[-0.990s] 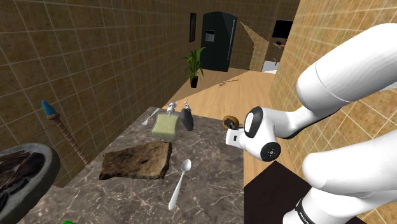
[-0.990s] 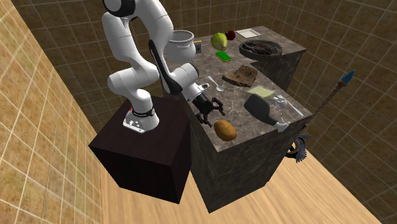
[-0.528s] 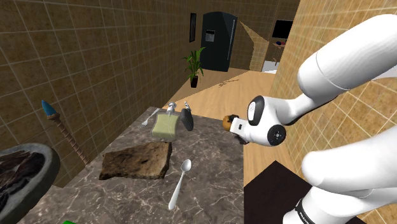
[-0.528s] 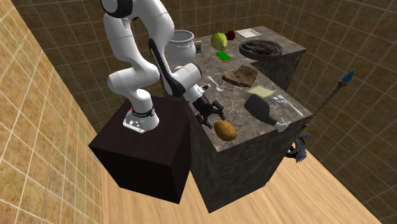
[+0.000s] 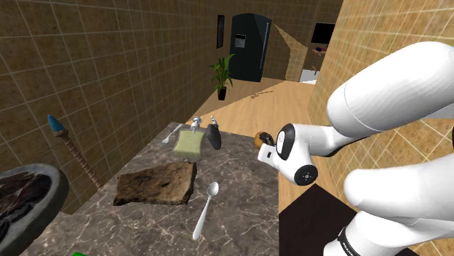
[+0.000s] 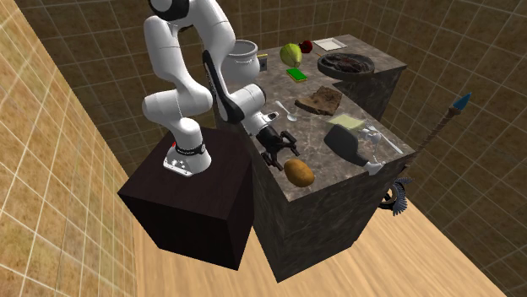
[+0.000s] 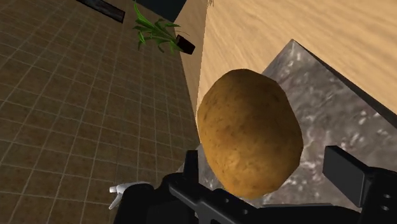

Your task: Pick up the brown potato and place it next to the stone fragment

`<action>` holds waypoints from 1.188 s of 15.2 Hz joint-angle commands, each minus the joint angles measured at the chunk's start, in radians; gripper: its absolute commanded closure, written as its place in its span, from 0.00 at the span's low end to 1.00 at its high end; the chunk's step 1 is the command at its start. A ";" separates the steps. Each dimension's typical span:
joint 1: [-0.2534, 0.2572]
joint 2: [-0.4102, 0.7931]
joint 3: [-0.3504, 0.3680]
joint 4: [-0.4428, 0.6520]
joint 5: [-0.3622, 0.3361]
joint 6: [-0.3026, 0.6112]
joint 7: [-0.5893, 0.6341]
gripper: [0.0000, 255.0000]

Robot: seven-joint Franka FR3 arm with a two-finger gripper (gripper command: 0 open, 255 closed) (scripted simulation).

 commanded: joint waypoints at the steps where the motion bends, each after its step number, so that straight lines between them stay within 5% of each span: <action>1: 0.001 -0.005 -0.007 -0.013 0.010 -0.129 0.101 1.00; 9: 0.065 -0.125 -0.110 0.001 0.009 0.012 0.079 1.00; 10: 0.065 -0.125 -0.110 0.001 0.009 0.012 0.079 0.00; 14: -0.168 0.118 -0.032 0.165 -0.133 0.100 -0.157 0.00; 18: -0.251 0.211 0.024 0.198 -0.139 0.050 -0.218 0.00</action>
